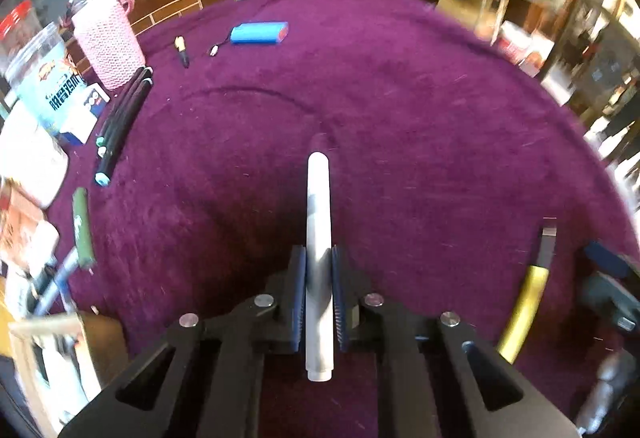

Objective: Organize rigid objects
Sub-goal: 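Grasp the white stick with the left tool, then carry the white stick toward the tray with the left tool while the right tool grasps the yellow pen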

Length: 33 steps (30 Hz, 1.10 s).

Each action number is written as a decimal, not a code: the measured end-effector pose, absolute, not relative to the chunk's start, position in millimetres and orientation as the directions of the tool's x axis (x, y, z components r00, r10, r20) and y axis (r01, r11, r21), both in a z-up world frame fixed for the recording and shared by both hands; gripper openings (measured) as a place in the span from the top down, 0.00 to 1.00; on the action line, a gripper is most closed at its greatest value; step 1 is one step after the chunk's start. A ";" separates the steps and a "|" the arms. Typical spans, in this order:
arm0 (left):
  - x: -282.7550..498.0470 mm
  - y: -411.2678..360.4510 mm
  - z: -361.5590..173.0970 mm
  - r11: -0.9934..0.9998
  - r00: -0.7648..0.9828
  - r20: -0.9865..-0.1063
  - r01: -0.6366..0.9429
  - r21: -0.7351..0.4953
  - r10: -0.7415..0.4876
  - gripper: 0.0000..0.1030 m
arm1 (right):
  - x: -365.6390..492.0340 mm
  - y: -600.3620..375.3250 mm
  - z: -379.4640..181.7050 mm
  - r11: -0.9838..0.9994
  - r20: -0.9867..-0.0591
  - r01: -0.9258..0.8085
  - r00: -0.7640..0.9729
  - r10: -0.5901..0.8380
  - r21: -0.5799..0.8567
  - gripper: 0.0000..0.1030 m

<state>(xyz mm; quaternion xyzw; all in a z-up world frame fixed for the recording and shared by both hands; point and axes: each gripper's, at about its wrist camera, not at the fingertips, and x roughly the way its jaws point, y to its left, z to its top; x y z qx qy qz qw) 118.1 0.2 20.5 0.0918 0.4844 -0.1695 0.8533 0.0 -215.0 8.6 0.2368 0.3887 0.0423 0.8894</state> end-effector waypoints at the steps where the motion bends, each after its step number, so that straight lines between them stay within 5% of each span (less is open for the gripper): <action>1: 109.1 6.6 28.5 0.927 0.481 -0.848 0.374 -0.029 -0.221 0.89 | 0.0 -215.0 8.6 0.885 -0.672 0.109 0.694 0.259 0.453 0.01; 14: -59.2 114.7 118.9 0.890 0.640 -0.619 0.335 -0.308 -0.455 0.88 | 15.6 -159.5 22.1 0.959 -0.780 0.057 0.595 0.191 0.279 0.03; 17: -87.4 140.9 120.9 0.896 0.673 -0.592 0.302 -0.326 -0.443 0.88 | 35.7 -139.4 11.4 0.979 -0.836 0.058 0.532 0.136 0.196 0.17; 21: -118.1 176.8 117.4 0.906 0.706 -0.577 0.249 -0.341 -0.411 0.88 | 39.1 -121.3 13.1 0.998 -0.830 0.056 0.558 0.000 0.037 0.73; 24: -132.7 205.5 111.3 0.915 0.728 -0.574 0.192 -0.355 -0.375 0.88 | 33.4 -133.8 13.4 0.994 -0.826 0.061 0.562 0.045 0.095 0.90; 33: -148.3 268.8 76.8 0.907 0.729 -0.619 0.008 -0.421 -0.294 0.88 | 3.4 -165.5 20.7 0.941 -0.768 0.058 0.595 0.236 0.334 0.91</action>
